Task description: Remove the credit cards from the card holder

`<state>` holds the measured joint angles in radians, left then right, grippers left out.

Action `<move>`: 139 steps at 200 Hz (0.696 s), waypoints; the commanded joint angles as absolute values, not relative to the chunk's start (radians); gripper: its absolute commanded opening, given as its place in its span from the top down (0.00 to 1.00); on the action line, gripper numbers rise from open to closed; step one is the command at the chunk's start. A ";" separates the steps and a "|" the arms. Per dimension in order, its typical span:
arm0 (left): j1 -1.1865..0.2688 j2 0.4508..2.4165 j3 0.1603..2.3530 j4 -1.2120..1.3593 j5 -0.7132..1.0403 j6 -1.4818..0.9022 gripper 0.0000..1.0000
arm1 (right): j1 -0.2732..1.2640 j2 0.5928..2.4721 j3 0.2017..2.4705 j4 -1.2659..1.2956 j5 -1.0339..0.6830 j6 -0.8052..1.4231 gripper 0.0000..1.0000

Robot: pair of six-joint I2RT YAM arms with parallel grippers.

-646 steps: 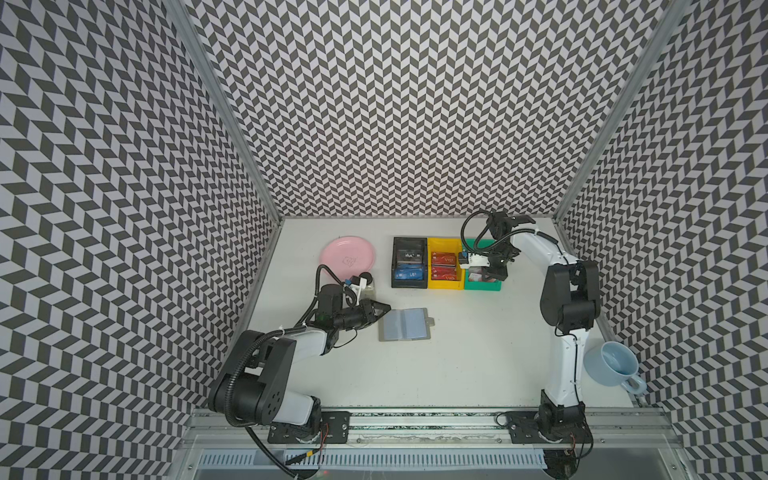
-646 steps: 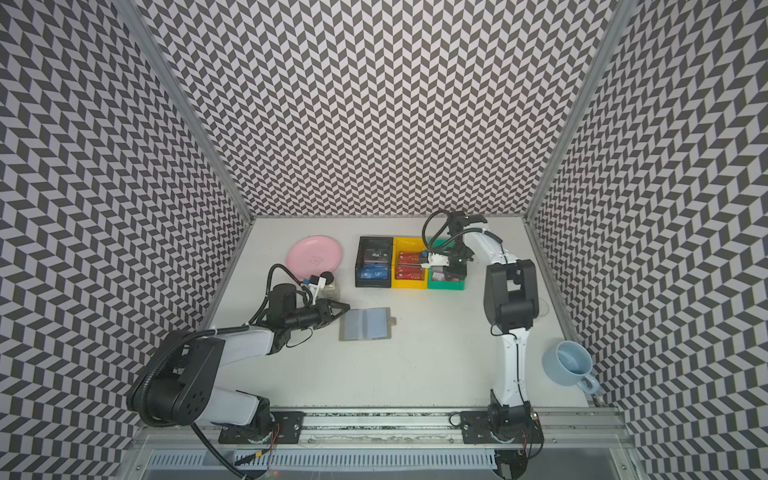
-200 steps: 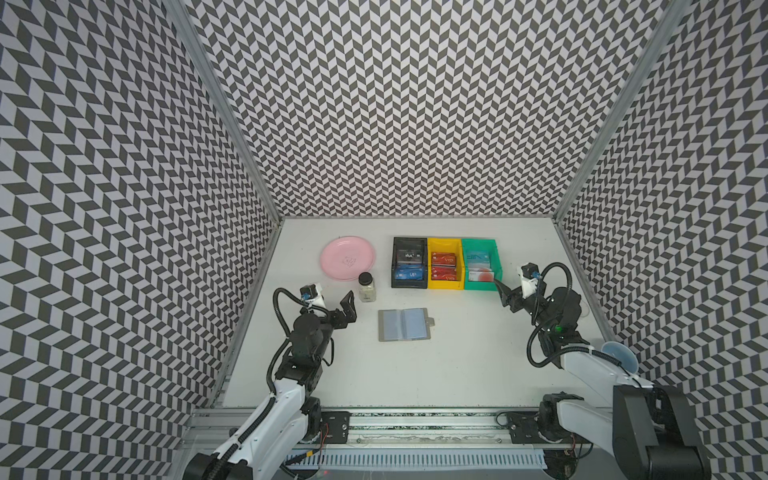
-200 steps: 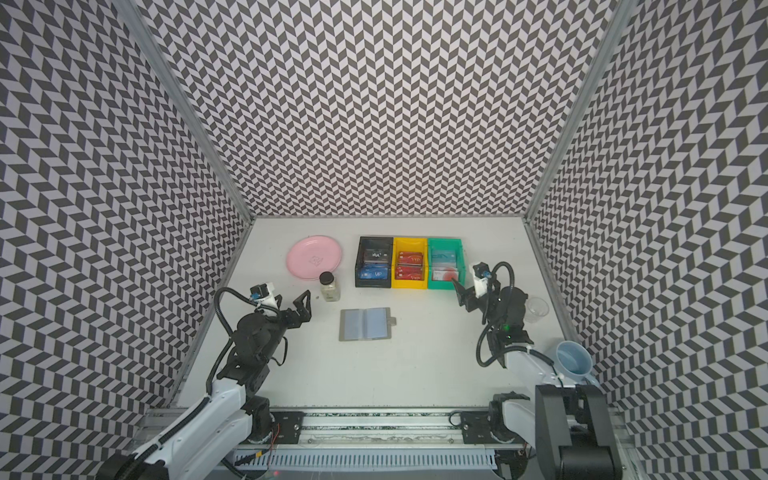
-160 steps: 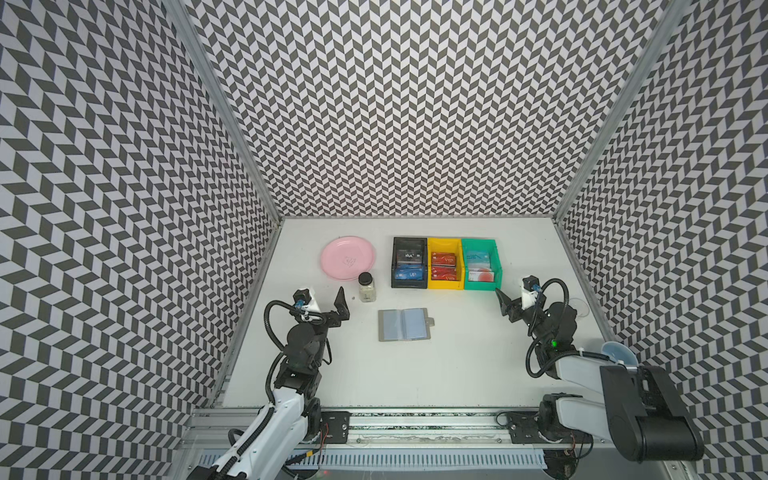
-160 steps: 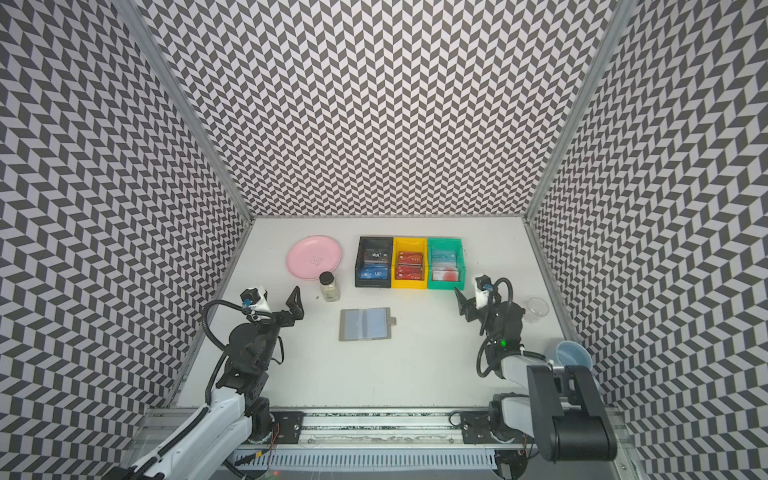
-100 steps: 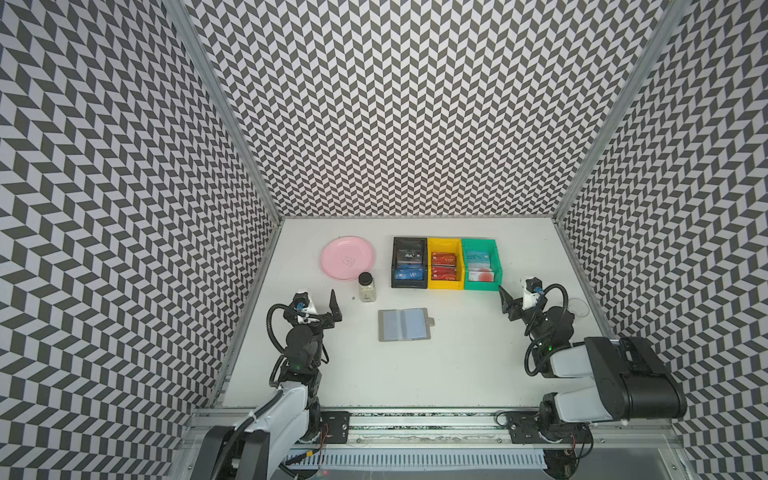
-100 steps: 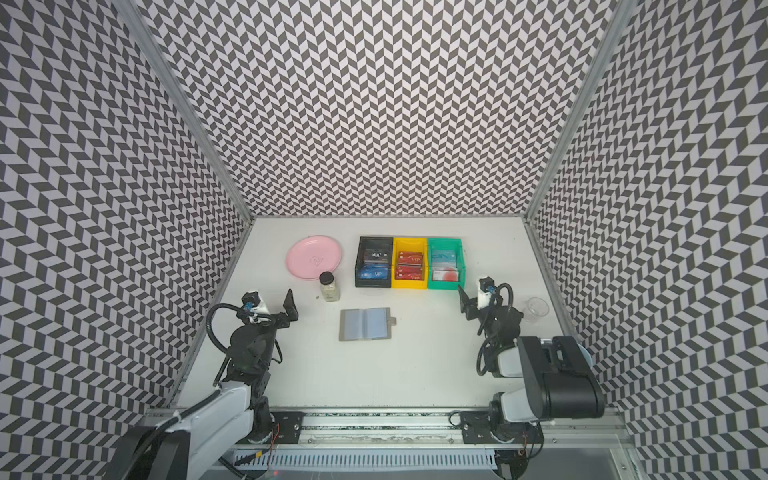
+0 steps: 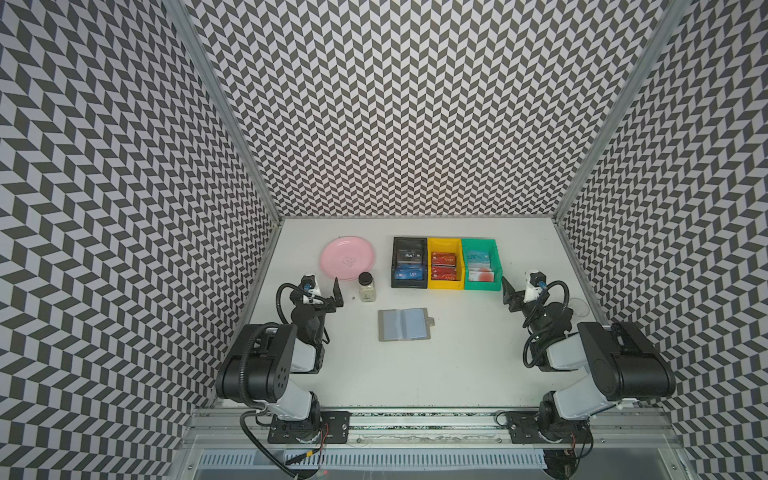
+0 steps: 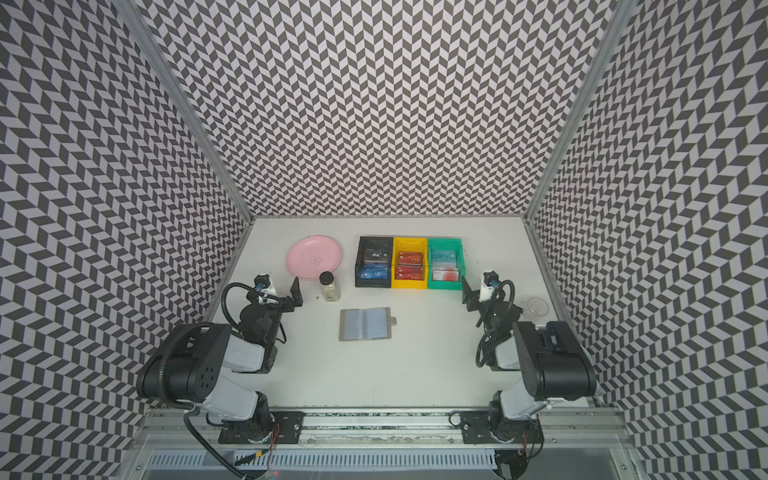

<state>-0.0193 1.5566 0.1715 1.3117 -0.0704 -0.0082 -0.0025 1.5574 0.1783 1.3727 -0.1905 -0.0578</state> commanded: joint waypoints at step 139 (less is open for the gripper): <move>-0.020 1.558 0.250 1.261 -0.081 -0.005 0.00 | -0.003 1.567 0.214 1.351 -0.147 -0.029 0.01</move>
<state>-0.0135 1.5574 0.2436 1.2560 -0.0696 -0.0128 -0.0025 1.5581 0.2035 1.3094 -0.1532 -0.0353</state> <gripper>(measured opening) 0.997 0.992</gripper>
